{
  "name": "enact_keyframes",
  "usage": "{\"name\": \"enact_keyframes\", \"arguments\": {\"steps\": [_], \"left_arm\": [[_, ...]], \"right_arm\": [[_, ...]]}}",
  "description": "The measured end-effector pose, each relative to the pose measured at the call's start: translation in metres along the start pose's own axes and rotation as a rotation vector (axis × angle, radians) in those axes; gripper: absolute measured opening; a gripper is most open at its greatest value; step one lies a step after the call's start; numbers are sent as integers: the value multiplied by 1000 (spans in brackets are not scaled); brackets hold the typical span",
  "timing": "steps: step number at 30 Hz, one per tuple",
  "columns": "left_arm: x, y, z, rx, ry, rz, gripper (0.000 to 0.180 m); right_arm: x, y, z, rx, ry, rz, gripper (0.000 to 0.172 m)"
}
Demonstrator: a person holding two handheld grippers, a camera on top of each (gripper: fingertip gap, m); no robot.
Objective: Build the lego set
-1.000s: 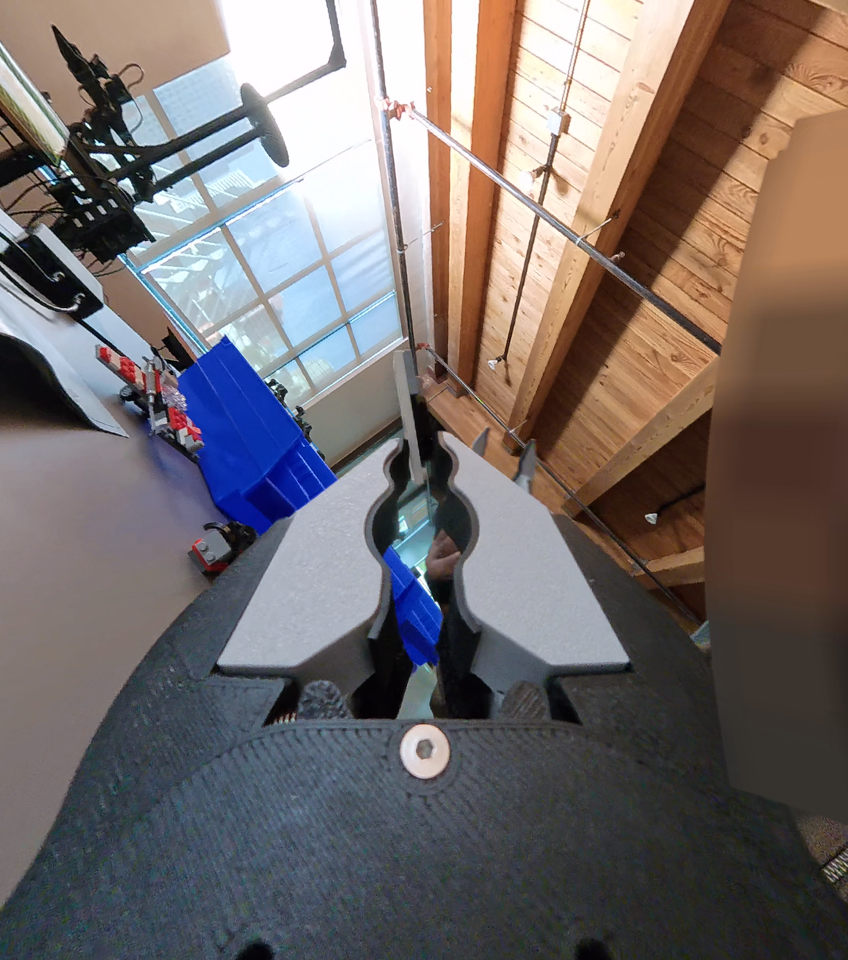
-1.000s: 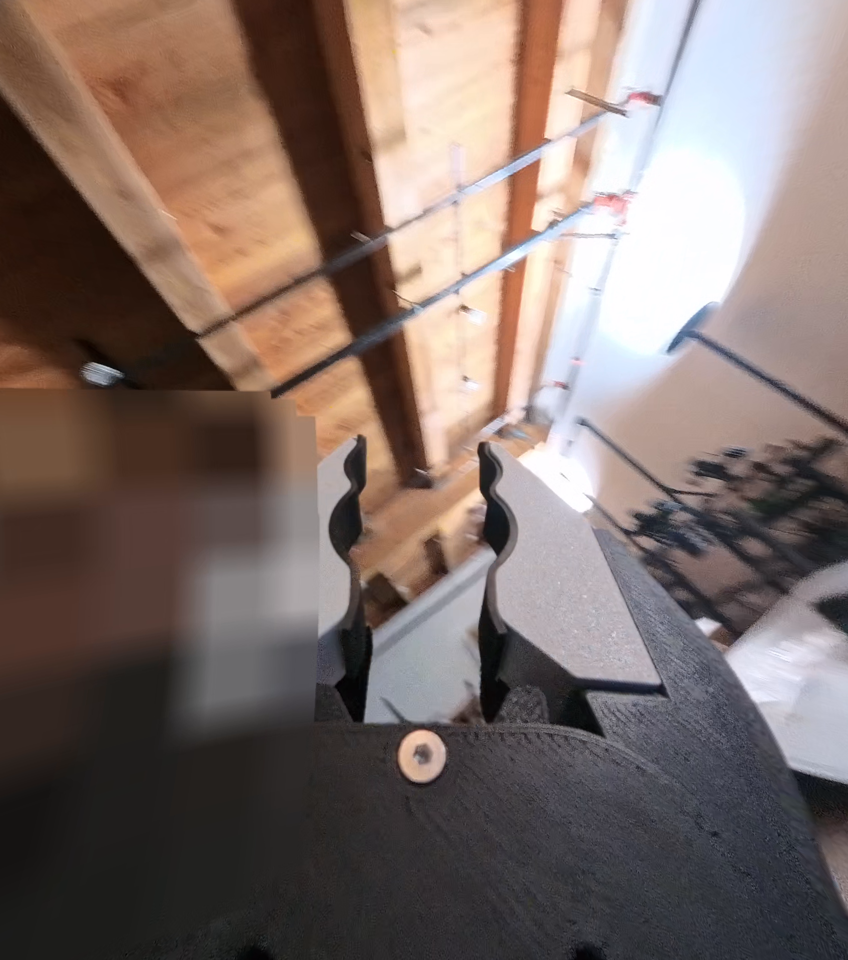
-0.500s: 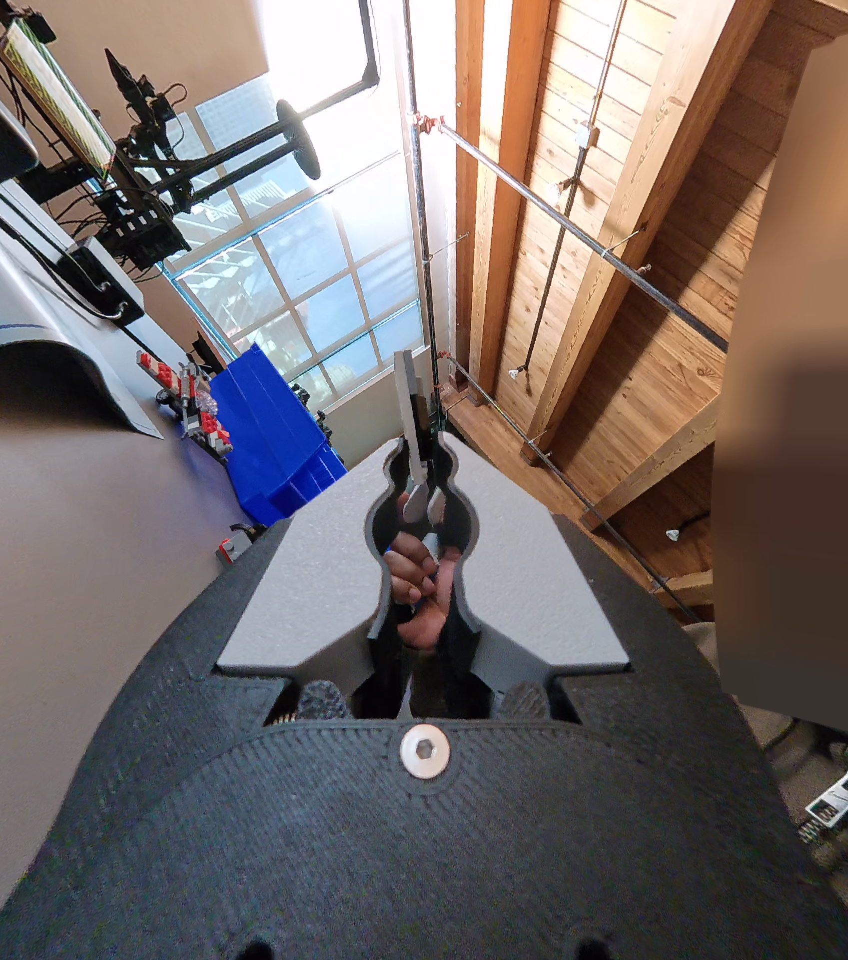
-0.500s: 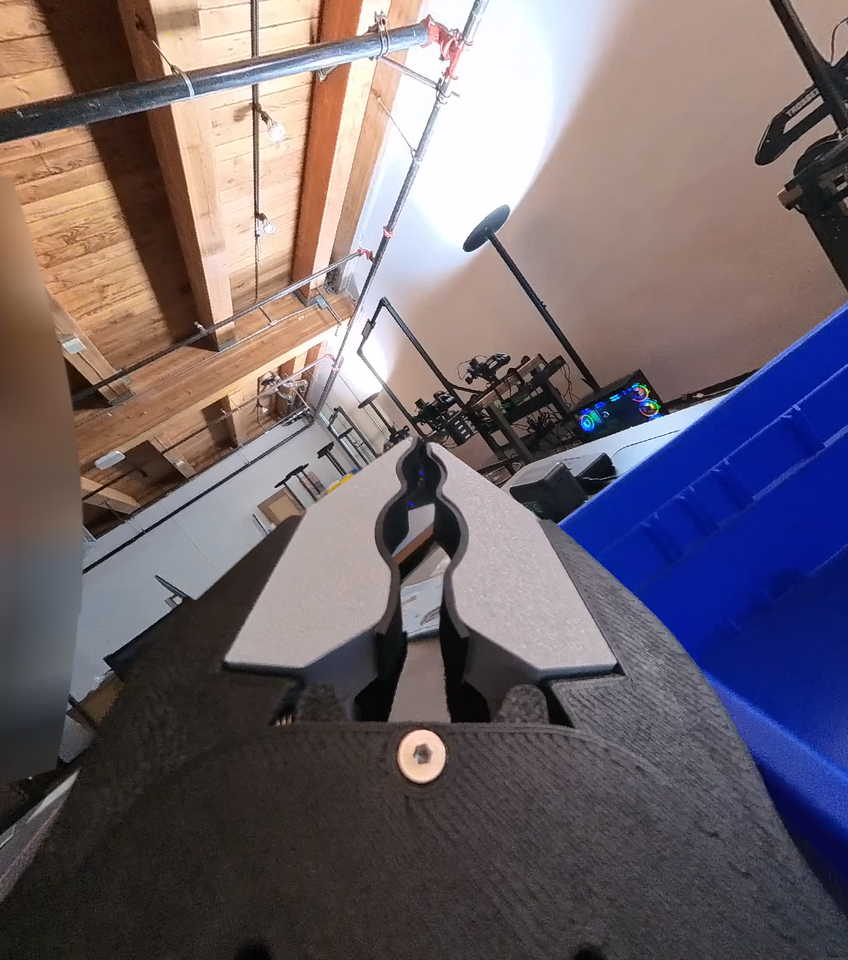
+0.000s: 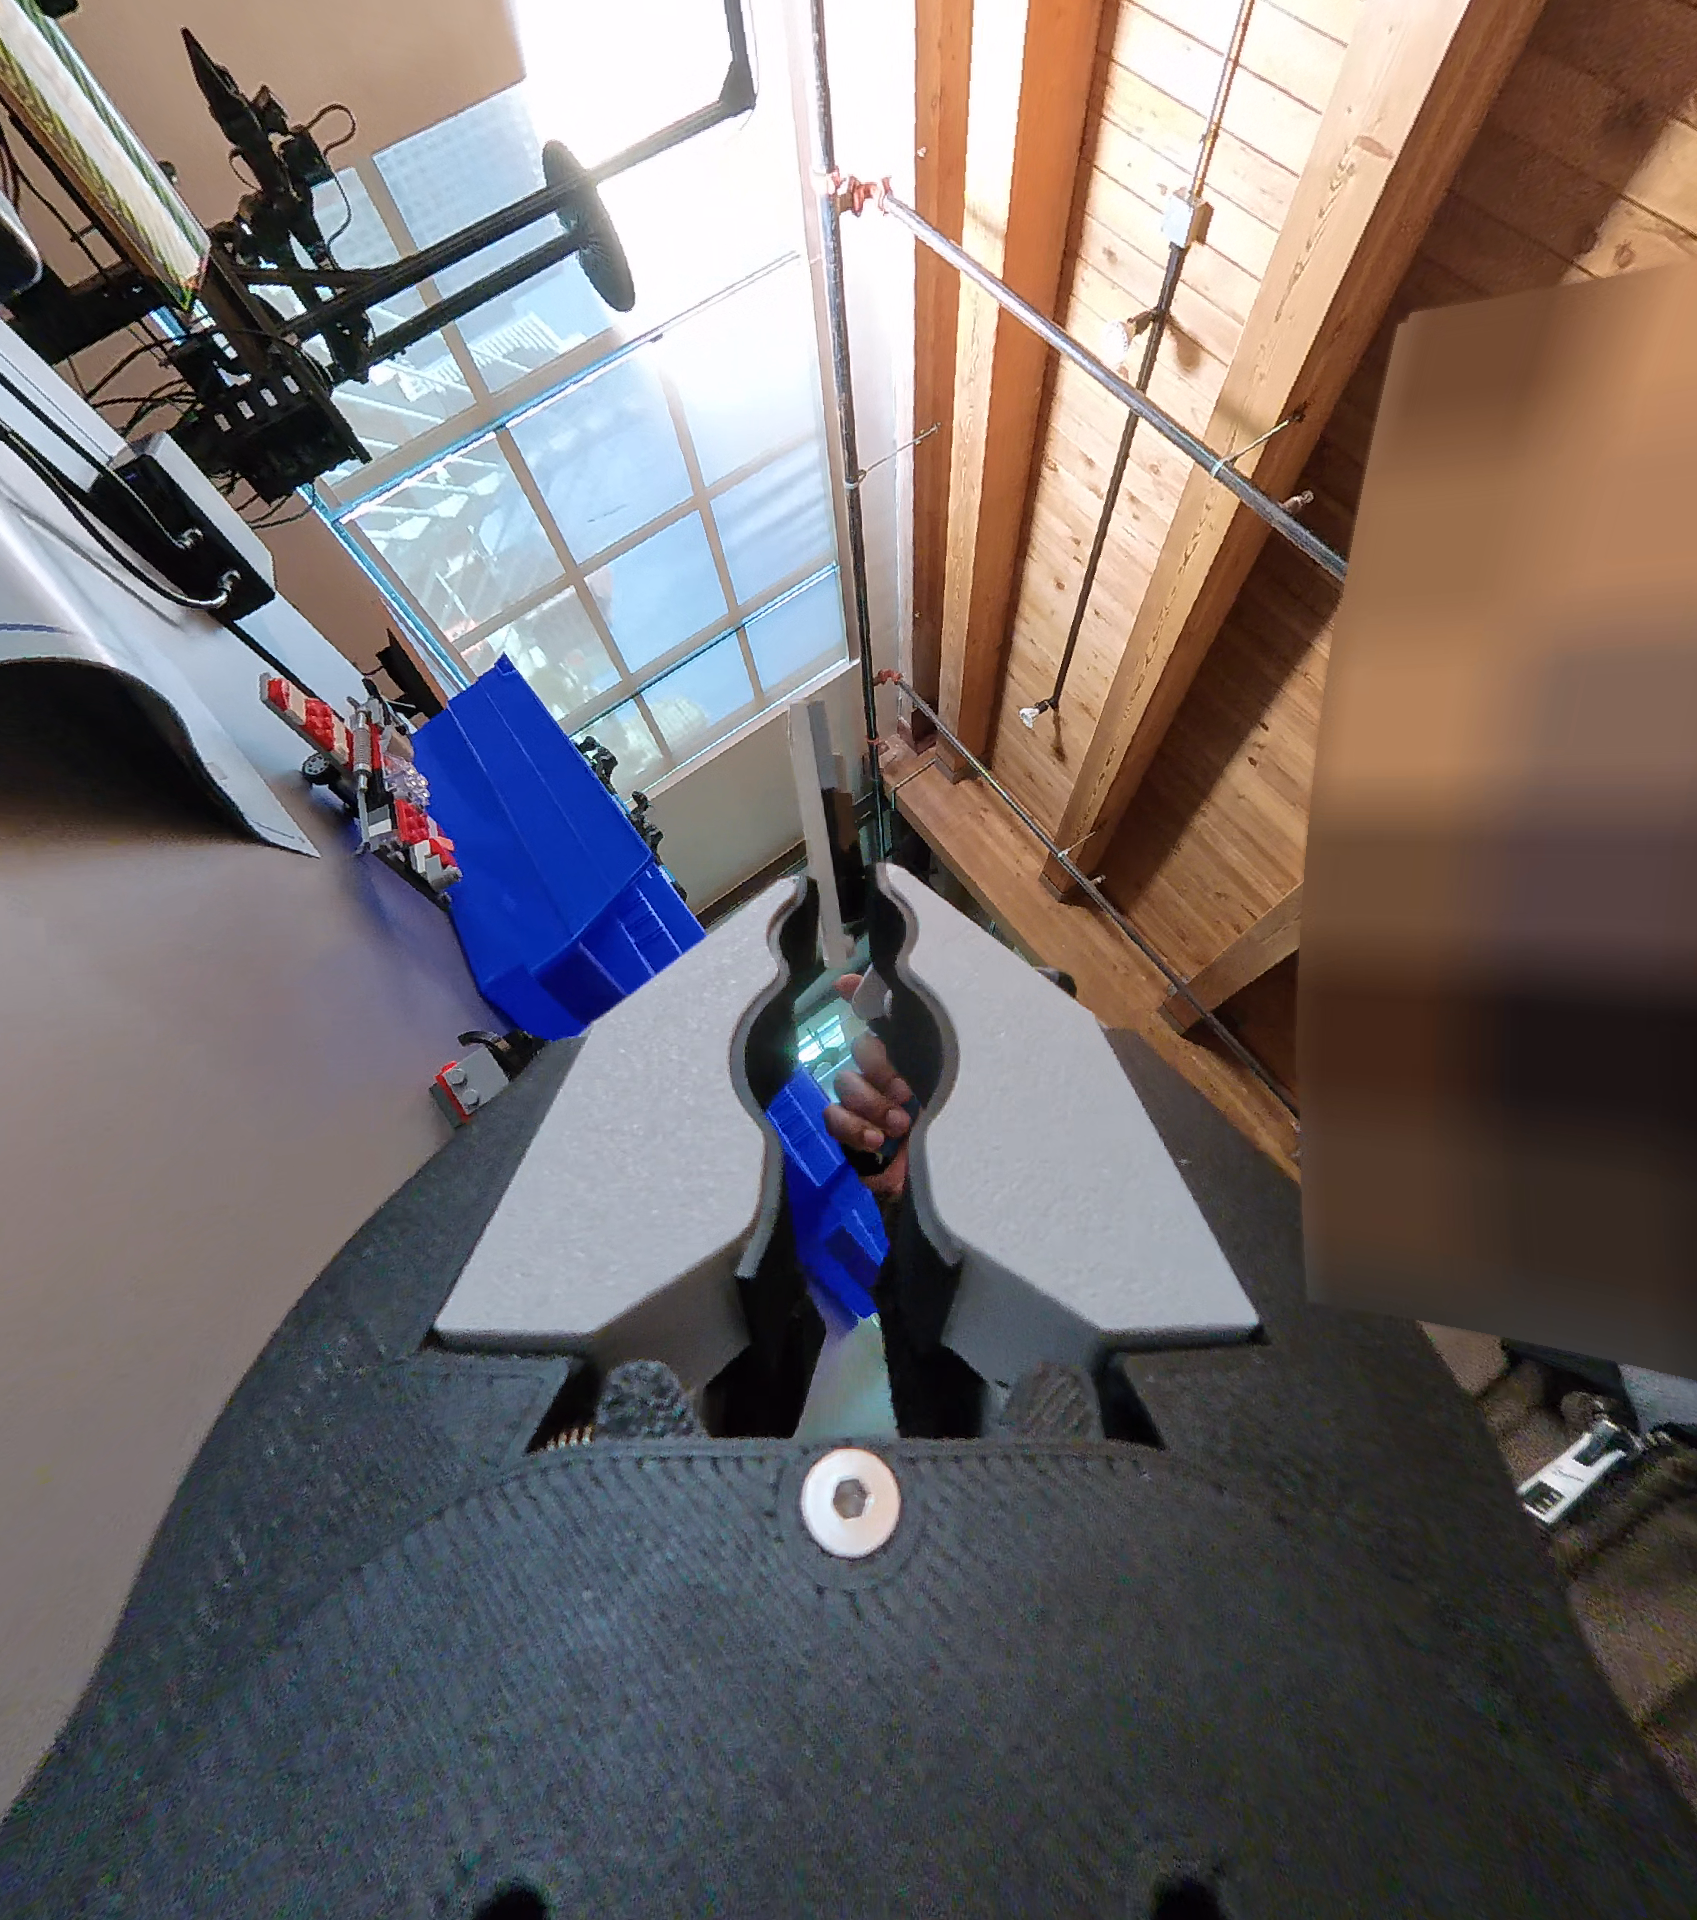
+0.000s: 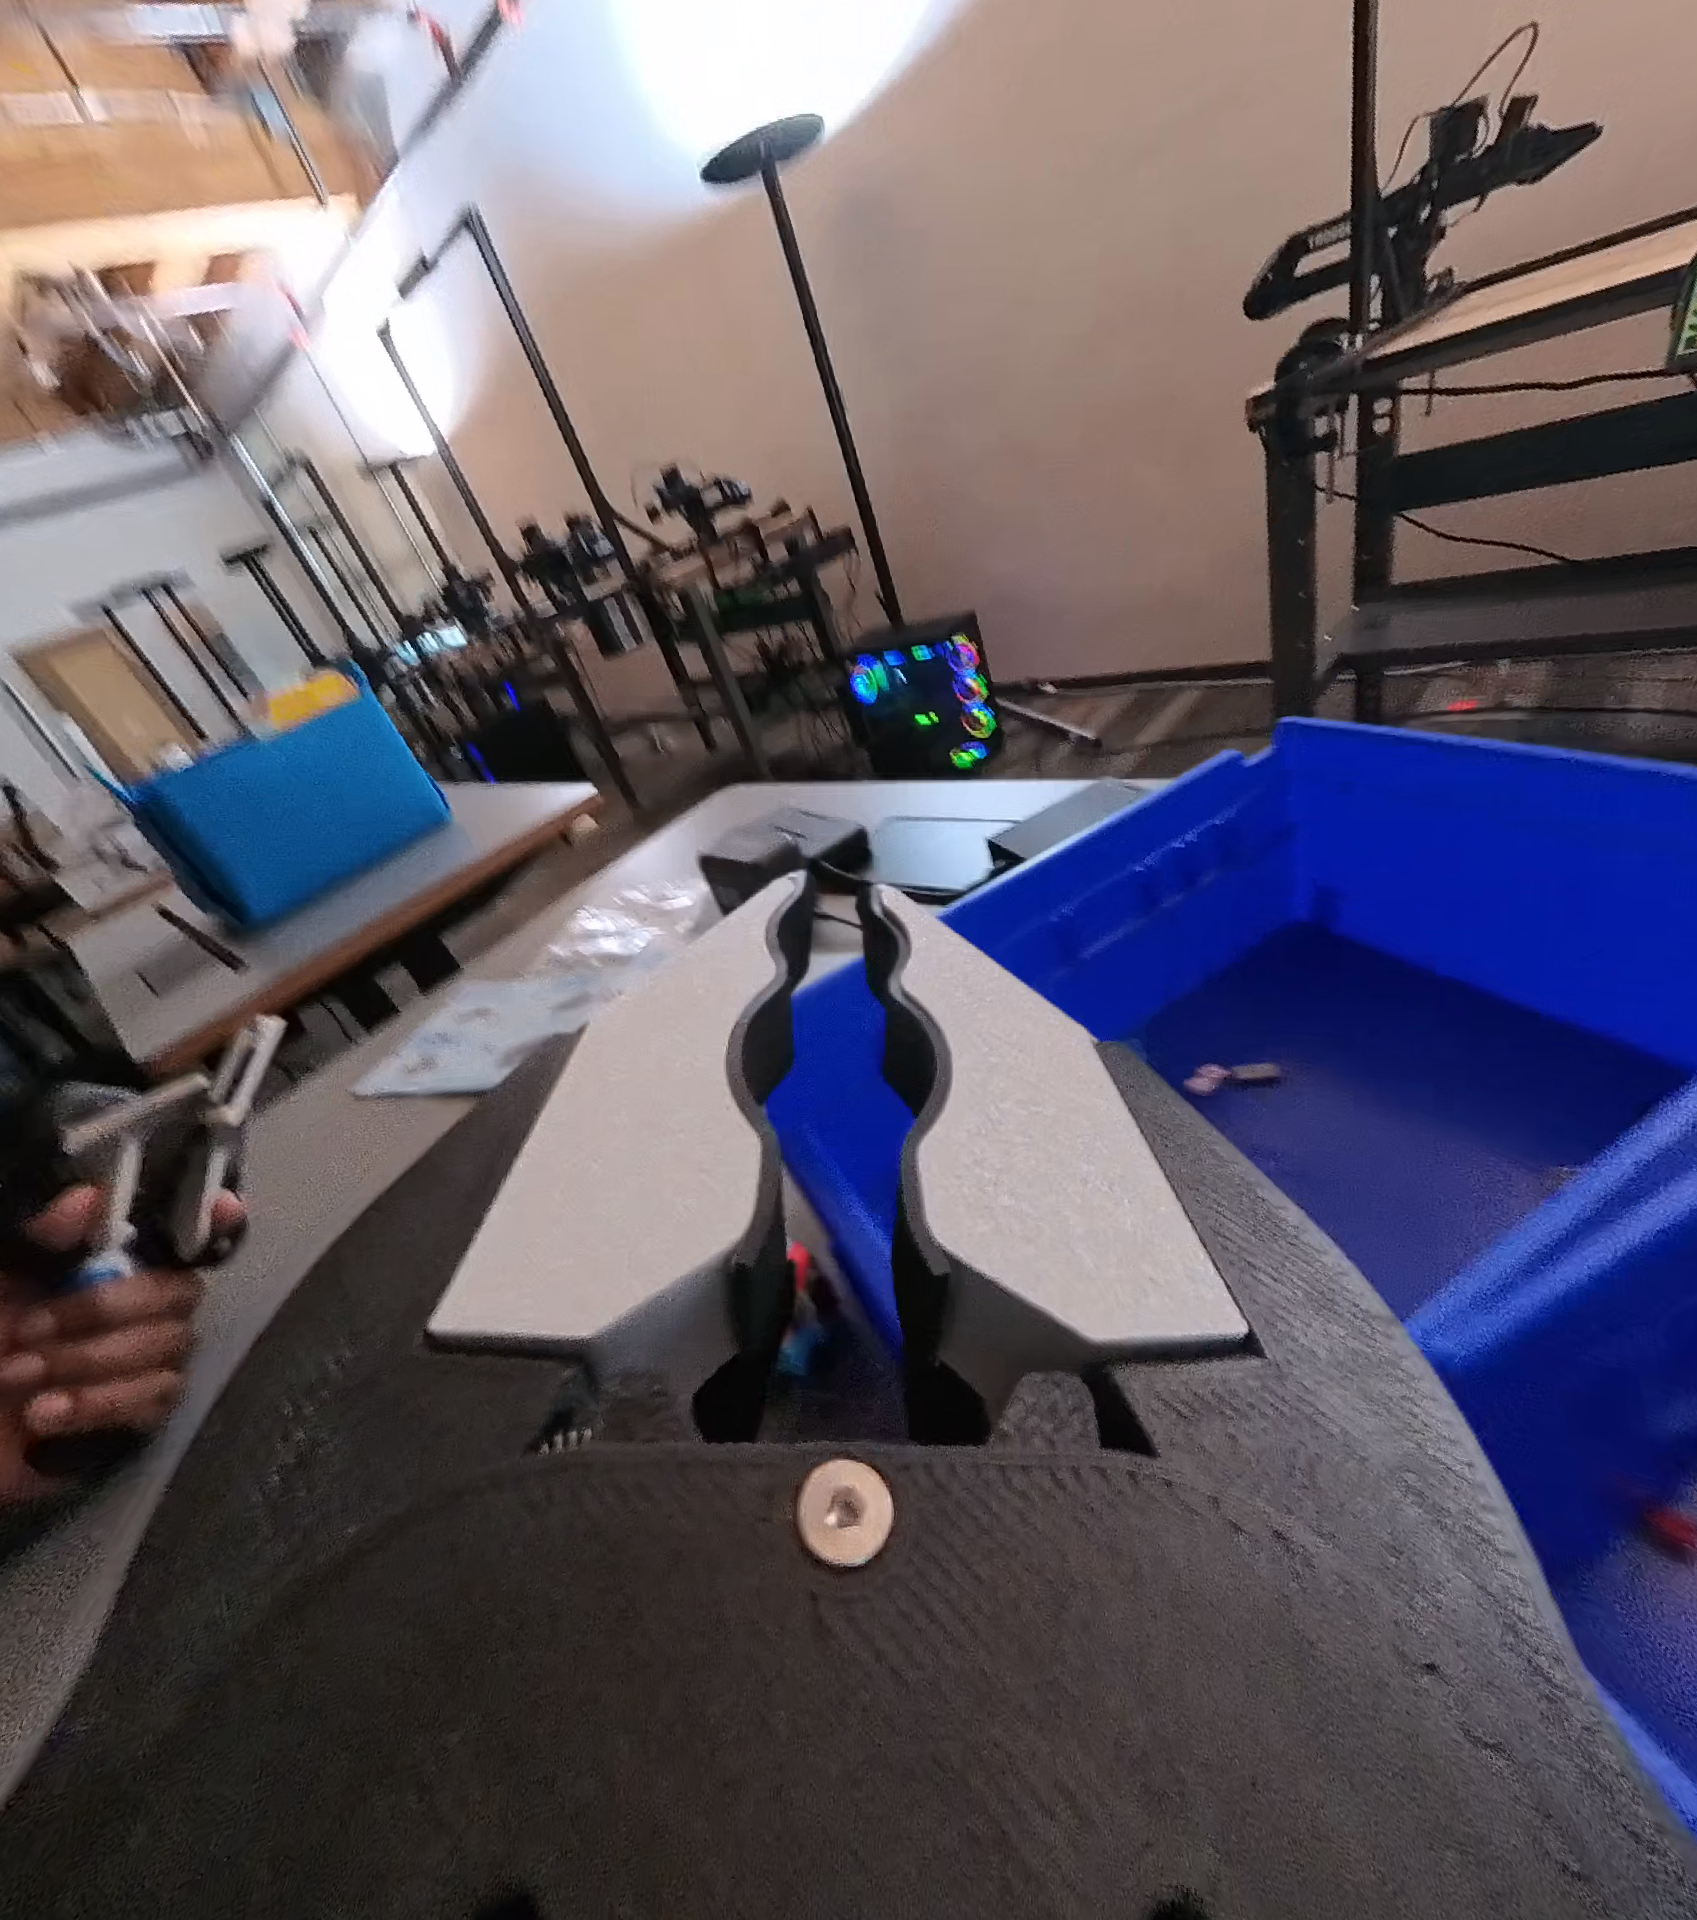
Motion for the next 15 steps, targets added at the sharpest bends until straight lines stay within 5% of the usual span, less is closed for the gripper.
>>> {"name": "enact_keyframes", "arguments": {"steps": [6, 15], "left_arm": [[0, 7, 3, 16, 18, -66, 9], [-7, 12, 1, 46, 78, -108, 9]], "right_arm": [[28, 22, 16, -200, -25, 188, 18], [58, 16, 22, -358, 36, 229, 25]]}}
Point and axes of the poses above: each gripper's, where its closed fingertips meet, z back along the fingers, y out of its top, x = y × z across the jaws, the point moved 1 cm from there along z, back along the fingers, and after that the axes turned 2 degrees about -z, right-handed, at the moved point
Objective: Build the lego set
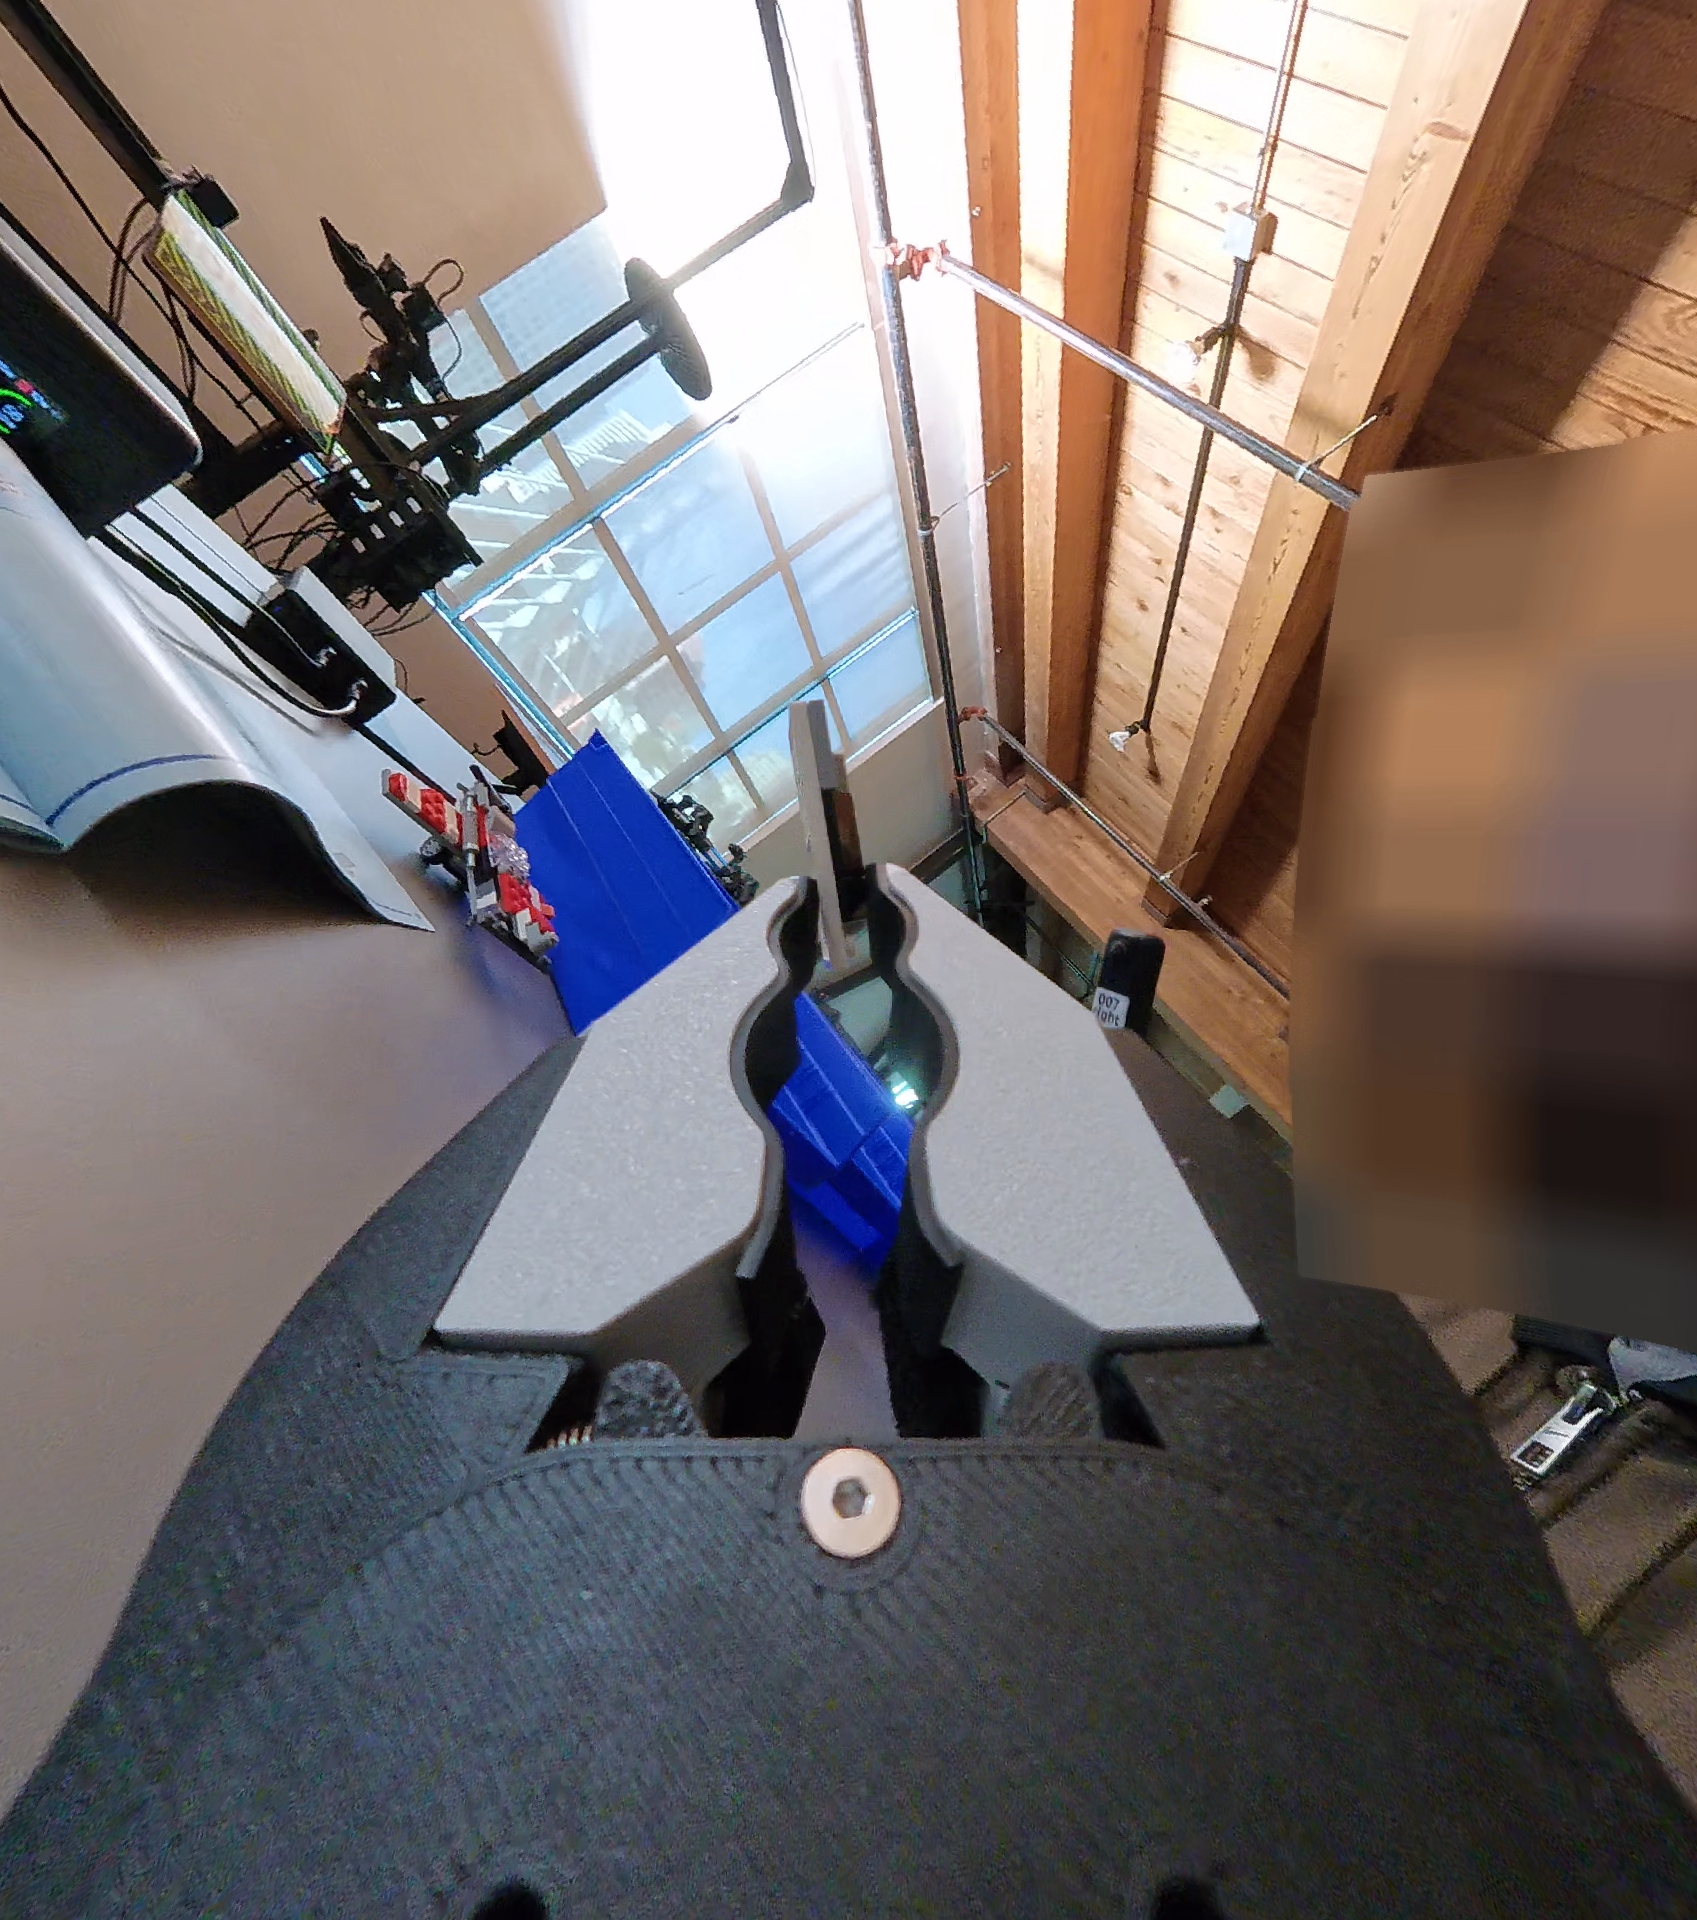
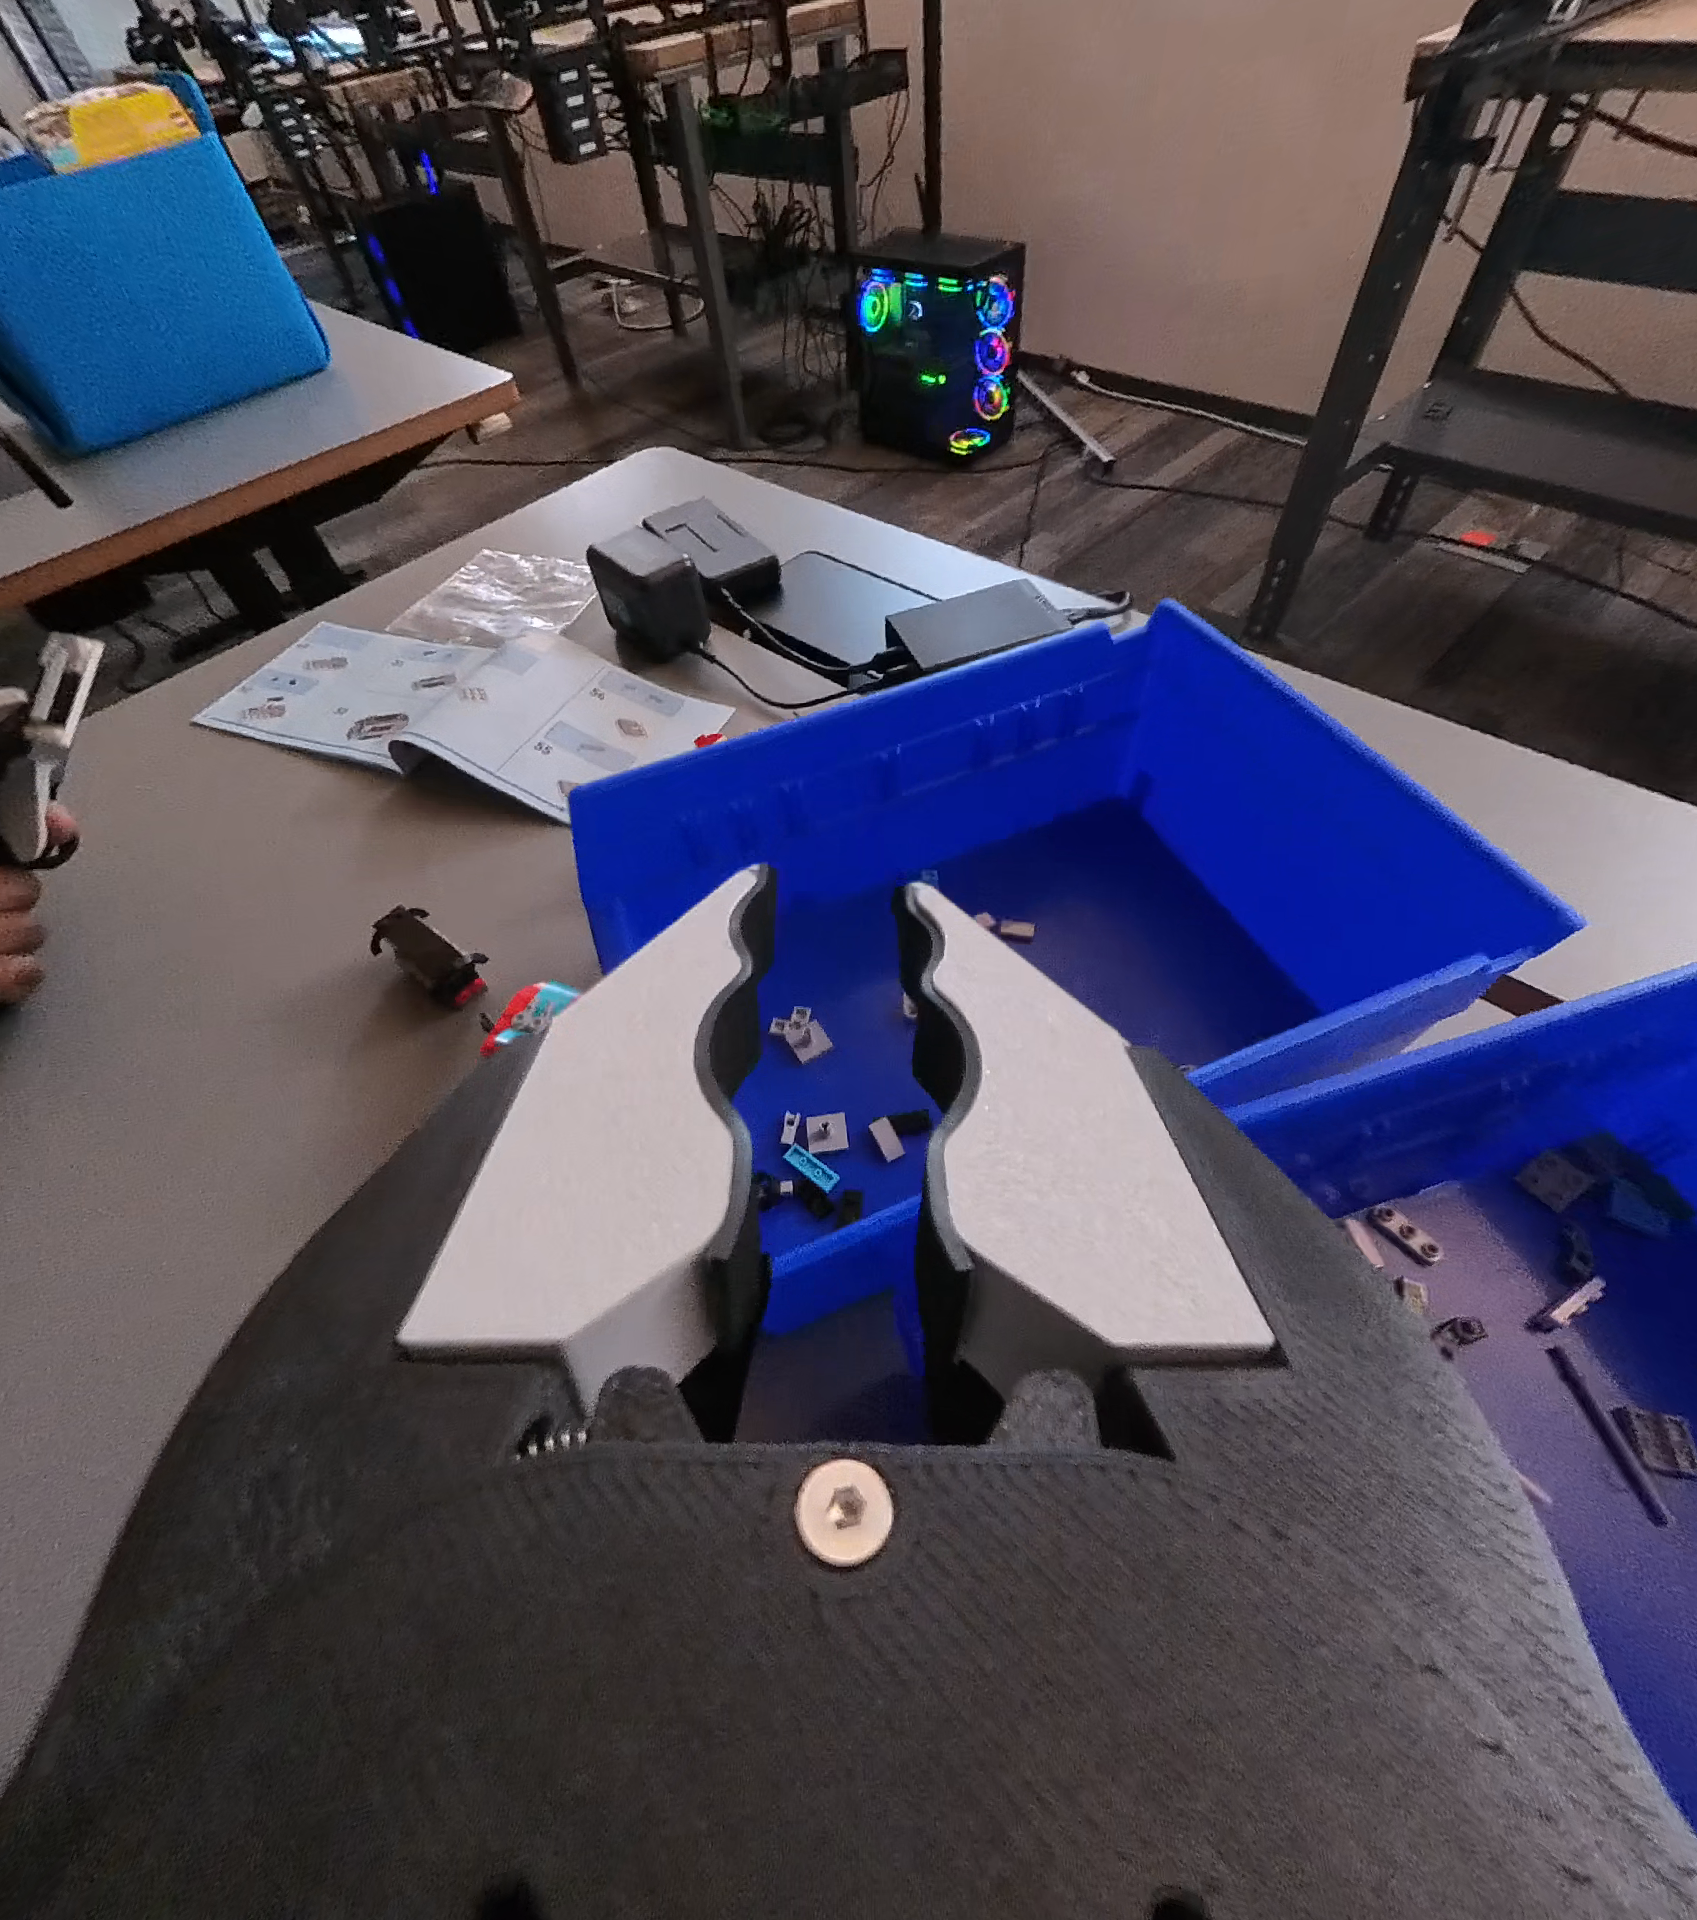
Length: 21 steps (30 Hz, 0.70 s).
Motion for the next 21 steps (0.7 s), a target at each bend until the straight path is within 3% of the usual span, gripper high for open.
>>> {"name": "enact_keyframes", "arguments": {"steps": [11, 21], "left_arm": [[-28, 4, -27, 21, 115, -10, 9], [-43, -7, -45, -8, 219, -71, 10]], "right_arm": [[2, -49, 37, 235, 61, -204, 23], [-8, -94, 55, 230, 204, -252, 22]]}}
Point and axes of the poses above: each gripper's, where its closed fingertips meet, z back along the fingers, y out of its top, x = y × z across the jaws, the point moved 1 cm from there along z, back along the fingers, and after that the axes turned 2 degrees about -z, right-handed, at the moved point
